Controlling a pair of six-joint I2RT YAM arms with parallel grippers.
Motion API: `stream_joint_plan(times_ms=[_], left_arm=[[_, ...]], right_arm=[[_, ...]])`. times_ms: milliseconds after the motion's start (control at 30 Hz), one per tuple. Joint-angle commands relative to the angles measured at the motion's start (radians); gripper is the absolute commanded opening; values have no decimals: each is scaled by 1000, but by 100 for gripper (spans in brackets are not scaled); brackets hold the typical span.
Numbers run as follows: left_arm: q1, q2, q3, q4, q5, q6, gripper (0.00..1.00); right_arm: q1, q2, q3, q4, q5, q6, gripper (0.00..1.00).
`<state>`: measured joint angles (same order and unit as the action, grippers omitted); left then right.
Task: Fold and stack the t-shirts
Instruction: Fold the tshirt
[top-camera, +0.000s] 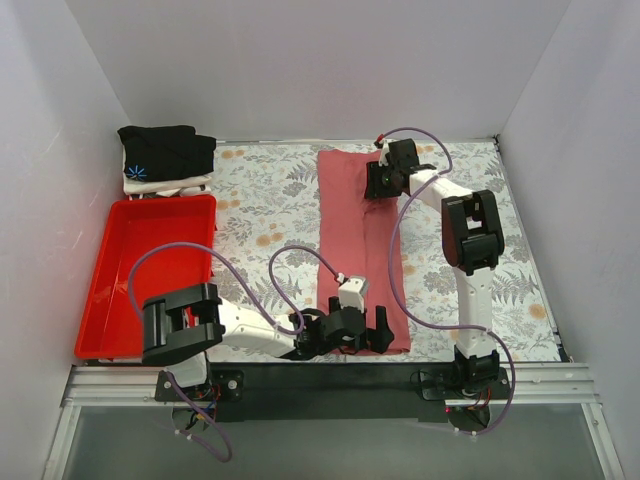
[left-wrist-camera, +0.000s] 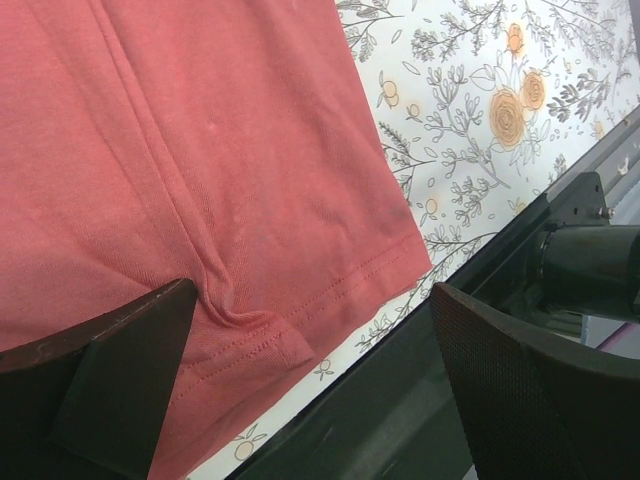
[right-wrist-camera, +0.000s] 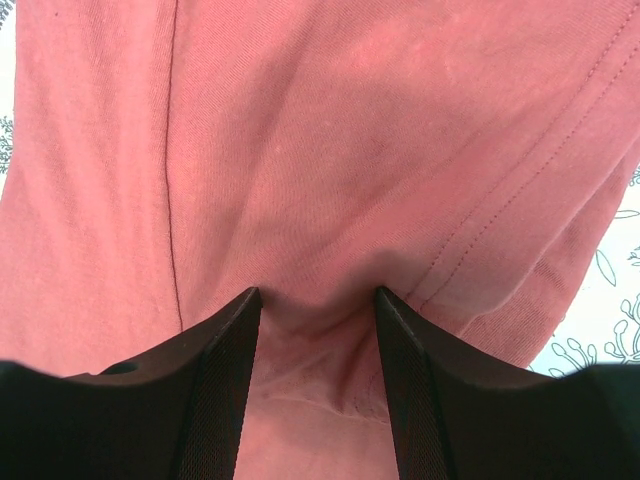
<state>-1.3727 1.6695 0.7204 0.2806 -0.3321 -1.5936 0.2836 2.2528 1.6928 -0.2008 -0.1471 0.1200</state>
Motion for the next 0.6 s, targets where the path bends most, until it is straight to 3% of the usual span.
stream_joint_plan(times_ms=[0, 133, 300, 433, 567], left_arm=[[-19, -20, -18, -192, -27, -2, 98], [-9, -79, 25, -199, -119, 101, 98], [15, -210, 60, -175, -183, 245, 98], [20, -338, 24, -173, -196, 287, 98], [55, -465, -77, -222, -176, 235, 98]], right_arm=[[2, 34, 25, -58, -15, -17, 46], [2, -22, 64, -63, -46, -19, 48], [2, -211, 25, -74, -60, -8, 51], [11, -416, -125, -71, -17, 9, 52], [63, -710, -448, -45, 64, 56, 52]])
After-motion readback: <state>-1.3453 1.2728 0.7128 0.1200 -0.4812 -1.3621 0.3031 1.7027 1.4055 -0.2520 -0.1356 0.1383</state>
